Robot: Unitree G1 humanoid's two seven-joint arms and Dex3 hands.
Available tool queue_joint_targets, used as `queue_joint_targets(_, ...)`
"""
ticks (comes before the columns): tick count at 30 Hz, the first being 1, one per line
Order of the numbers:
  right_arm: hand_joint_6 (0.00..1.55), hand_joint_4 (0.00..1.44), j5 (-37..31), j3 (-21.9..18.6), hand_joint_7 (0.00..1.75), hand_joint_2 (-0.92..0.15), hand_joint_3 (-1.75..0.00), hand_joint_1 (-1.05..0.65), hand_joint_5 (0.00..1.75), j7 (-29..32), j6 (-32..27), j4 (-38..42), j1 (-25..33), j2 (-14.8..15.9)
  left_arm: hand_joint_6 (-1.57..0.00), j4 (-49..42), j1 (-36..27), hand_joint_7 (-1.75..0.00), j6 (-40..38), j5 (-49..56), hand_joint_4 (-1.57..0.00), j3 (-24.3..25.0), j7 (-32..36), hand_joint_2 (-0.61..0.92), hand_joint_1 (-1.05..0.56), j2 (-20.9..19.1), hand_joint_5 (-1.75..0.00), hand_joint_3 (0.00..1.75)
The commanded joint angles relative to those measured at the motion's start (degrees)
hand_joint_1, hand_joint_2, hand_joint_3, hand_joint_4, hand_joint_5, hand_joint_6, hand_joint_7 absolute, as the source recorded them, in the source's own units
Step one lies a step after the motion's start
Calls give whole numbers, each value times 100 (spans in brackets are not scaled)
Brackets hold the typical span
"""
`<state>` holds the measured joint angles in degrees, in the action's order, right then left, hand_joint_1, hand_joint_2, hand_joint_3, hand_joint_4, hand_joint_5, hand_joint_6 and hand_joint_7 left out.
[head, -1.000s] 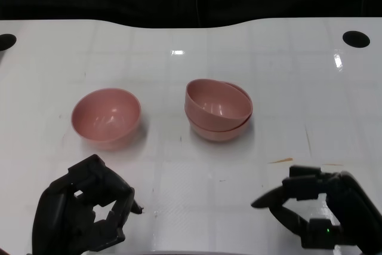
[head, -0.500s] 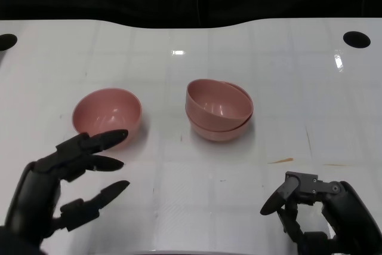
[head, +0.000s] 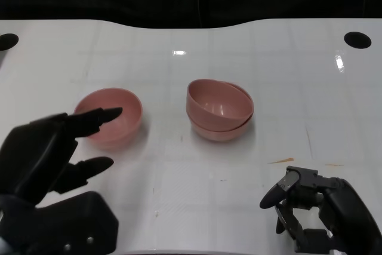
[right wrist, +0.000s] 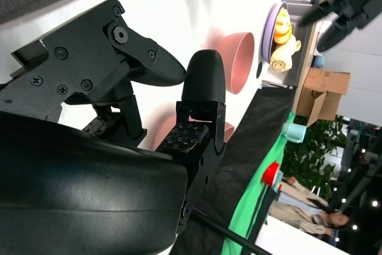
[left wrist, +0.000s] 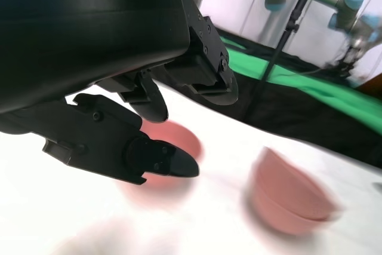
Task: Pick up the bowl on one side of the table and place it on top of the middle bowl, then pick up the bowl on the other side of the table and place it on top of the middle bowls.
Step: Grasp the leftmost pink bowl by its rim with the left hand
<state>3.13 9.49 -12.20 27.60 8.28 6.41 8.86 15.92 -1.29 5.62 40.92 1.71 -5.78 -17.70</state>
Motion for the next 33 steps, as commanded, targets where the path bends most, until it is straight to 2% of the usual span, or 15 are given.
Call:
queue_joint_targets(1,82,85,96,-87,118,-58,-104,-20,145,-130,-104,-146,67,7,-57,-202,421,0,-365,809,-54,-390,154,92,-42,-147,-36,5)
queue_joint_targets(5,82,86,53,-137,118,-58,-103,-20,145,-212,-19,-88,69,-35,-53,-440,830,0,-984,1450,-55,-829,-93,92,-46,-113,-32,4)
queue_joint_targets(11,82,86,45,-157,119,-59,-101,-21,145,-229,-124,-174,111,-99,-47,-1331,1551,0,-1728,2136,-58,-1521,-244,92,-50,10,-12,0)
queue_joint_targets(18,81,83,6,-171,119,-59,-102,-20,147,-233,-230,-332,165,-161,-45,-2275,2129,0,-2477,2350,-65,-2086,-750,92,-55,109,-11,6)
queue_joint_targets(25,80,82,-38,-216,119,-60,-101,-21,148,-235,-255,-396,169,-172,-44,-3584,2692,0,-2688,2115,-63,-2447,-757,92,-53,234,-9,7)
queue_joint_targets(30,81,82,-133,-195,119,-61,-100,-21,149,-201,-267,-413,175,-225,-47,-4737,3114,-1,-2541,1836,-74,-2662,-322,92,-51,286,-13,8)
queue_joint_targets(31,81,81,-129,-194,119,-61,-100,-21,149,-207,-280,-418,179,-236,-47,-5004,3166,-1,-2343,1729,-74,-2676,-38,92,-50,281,-13,8)
queue_joint_targets(32,80,81,-126,-193,119,-61,-100,-21,150,-211,-291,-421,180,-245,-64,-5213,3211,-4,-2188,1638,-82,-2690,186,92,-43,277,-41,9)
queue_joint_targets(33,80,81,-134,-196,119,-61,-99,-21,150,-202,-289,-414,179,-254,-71,-5444,3232,-3,-1920,1503,-75,-2667,554,92,-41,269,-68,10)
